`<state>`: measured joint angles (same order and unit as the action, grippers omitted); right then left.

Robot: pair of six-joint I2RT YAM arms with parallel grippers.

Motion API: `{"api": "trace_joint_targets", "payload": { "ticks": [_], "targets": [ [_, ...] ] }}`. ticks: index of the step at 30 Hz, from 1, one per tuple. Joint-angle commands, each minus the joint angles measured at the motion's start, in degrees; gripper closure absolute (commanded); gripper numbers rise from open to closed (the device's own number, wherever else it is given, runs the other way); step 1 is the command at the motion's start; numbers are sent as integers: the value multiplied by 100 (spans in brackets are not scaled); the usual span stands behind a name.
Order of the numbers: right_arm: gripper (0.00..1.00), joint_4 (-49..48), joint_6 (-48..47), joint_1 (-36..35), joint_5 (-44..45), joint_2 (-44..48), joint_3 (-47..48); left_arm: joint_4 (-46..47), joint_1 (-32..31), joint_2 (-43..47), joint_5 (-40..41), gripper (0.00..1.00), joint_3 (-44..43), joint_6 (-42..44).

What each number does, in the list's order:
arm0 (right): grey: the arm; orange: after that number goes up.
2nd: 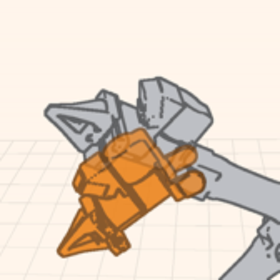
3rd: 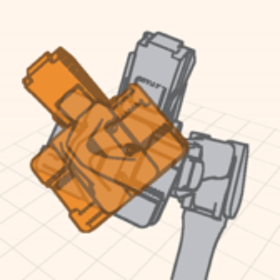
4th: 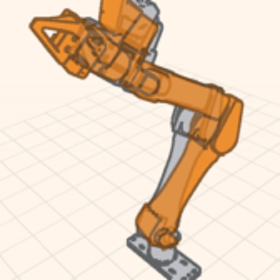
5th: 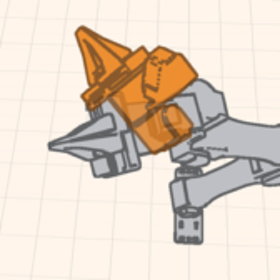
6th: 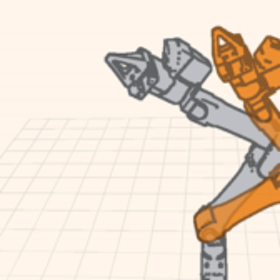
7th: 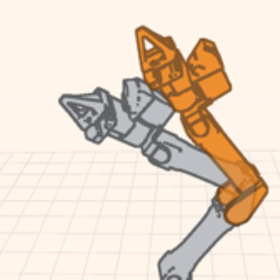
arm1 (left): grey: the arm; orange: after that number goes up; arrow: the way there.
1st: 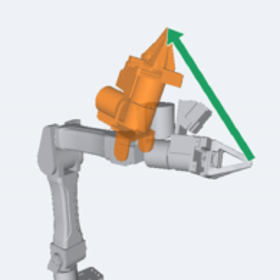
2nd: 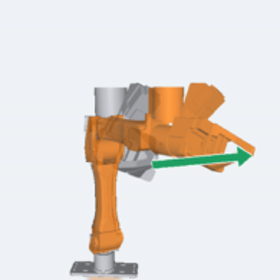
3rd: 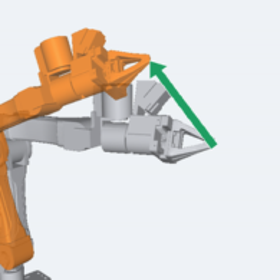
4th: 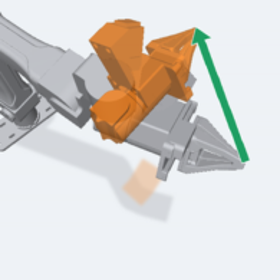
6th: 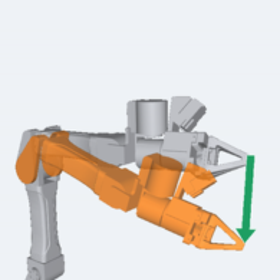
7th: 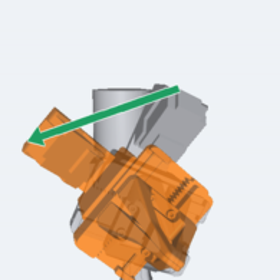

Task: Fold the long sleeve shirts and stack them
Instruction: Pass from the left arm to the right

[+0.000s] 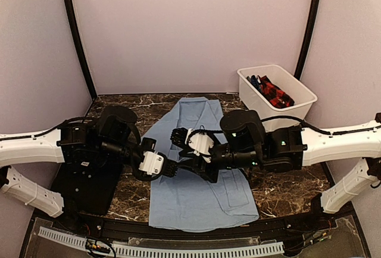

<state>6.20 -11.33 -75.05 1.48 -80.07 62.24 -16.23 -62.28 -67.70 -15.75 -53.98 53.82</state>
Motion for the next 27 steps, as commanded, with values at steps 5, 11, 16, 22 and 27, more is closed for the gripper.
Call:
{"api": "trace_joint_targets", "payload": {
  "ticks": [5, 11, 16, 22, 27],
  "targets": [
    [91, -176, 161, -78, 436, -24, -29, 240, -37, 191, 45, 97, 111, -14],
    [100, -220, 575, -63, 963, -87, 2, 937, -36, 337, 436, 72, 387, -636],
    [100, -225, 1126, 126, 1409, -130, 243, 2085, -18, 660, 1369, 37, 765, -2058],
    [100, -55, 1711, 559, 2070, -337, 746, 2352, 34, 775, 2727, 22, 660, -3846],
    [100, 318, 2063, 1211, 2407, -704, 1681, 1986, 257, 728, 4041, 19, 448, -4871]
  ]
}}
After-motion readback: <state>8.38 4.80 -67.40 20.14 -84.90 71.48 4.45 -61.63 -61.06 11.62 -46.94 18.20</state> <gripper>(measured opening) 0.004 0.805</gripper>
